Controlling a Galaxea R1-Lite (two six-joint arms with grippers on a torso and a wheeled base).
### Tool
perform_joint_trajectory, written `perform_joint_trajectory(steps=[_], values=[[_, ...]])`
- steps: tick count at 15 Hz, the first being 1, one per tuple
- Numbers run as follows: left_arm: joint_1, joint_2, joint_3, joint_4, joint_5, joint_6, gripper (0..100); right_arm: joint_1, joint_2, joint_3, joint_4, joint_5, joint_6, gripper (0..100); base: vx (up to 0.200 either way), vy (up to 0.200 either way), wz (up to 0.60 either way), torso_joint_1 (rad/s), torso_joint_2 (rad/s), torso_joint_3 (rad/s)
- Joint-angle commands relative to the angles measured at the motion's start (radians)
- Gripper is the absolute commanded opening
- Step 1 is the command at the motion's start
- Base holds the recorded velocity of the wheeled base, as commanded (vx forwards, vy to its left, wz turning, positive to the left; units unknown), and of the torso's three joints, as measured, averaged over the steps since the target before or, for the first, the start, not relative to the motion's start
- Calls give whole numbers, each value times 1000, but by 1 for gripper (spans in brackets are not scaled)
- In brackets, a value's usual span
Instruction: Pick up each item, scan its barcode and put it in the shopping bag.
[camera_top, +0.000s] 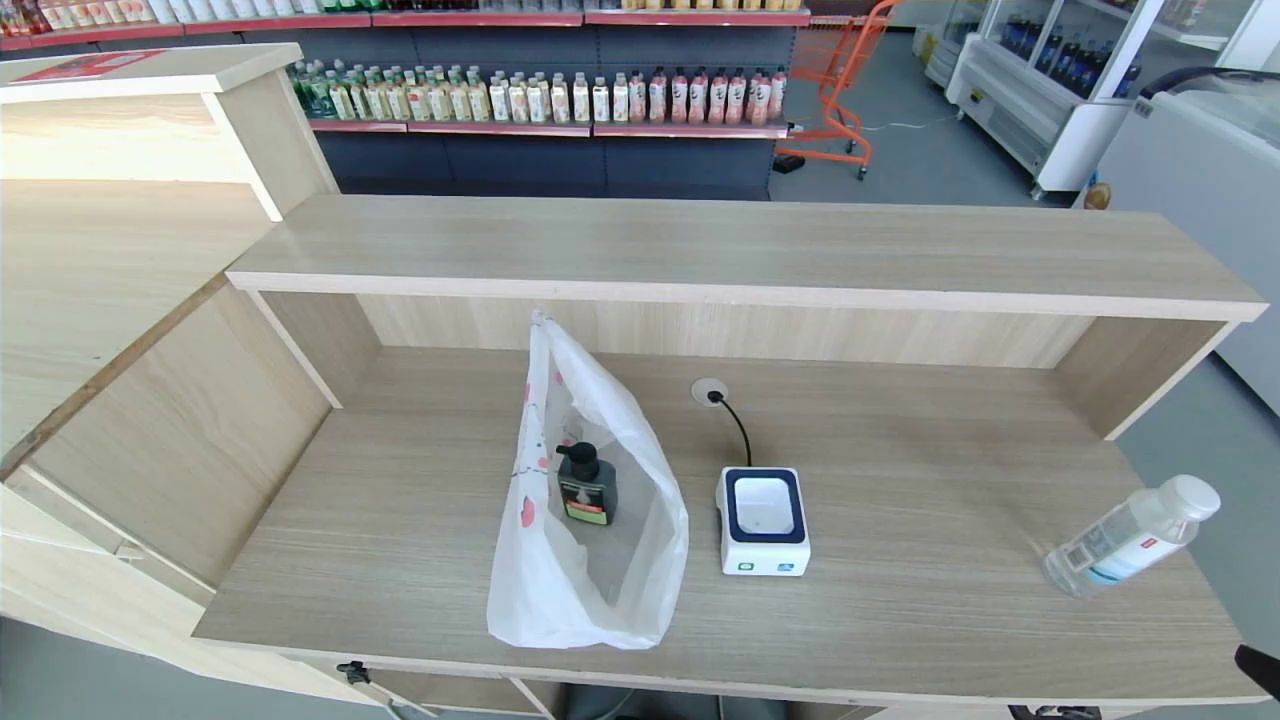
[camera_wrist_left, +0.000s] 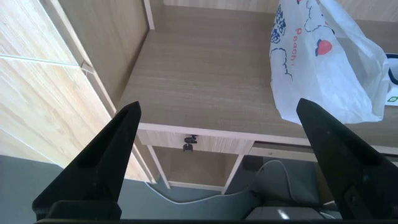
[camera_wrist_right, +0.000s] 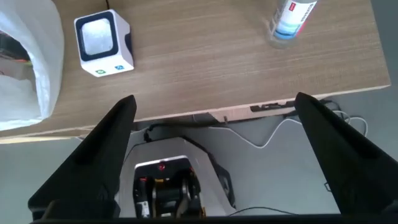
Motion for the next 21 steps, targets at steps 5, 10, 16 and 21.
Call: perform_joint_trajectory(steps=[5,10,16,21], values=[[0,0,0,1,0,4,100,-1,-3,-4,14,0,14,100,0,-80,0,-2,1,3],[0,0,0,1,1,10,100,-35,-1,-32,60,0,43,100,0,-200,0,7,6,4],[0,0,0,1,1,11,100,-35,8,-55,80,0,50,100,0,-200,0,4,2,6],[0,0,0,1,0,11,100,-35,-3,-69,116,2,50,100,0,-200,0,0,4,3]])
